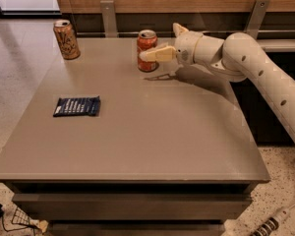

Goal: Knock coke can over

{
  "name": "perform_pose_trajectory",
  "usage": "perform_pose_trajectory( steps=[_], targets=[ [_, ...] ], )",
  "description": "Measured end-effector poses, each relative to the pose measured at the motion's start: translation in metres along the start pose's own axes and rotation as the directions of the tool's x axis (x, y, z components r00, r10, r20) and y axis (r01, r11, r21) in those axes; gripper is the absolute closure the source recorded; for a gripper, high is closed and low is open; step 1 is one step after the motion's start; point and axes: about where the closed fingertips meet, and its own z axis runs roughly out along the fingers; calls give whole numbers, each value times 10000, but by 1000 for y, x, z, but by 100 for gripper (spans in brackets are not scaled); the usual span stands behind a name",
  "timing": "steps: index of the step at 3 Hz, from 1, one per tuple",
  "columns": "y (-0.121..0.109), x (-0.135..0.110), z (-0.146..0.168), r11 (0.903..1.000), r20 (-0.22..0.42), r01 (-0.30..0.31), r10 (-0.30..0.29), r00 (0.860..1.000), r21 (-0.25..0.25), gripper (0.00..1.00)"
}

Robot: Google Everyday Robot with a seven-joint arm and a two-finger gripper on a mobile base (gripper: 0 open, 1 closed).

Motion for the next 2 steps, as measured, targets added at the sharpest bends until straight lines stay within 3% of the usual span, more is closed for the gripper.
perform_pose_trajectory(
  steps=[2],
  targets=[
    [15, 28, 15, 9967, -269, -750, 742, 9969, -295, 0]
  ],
)
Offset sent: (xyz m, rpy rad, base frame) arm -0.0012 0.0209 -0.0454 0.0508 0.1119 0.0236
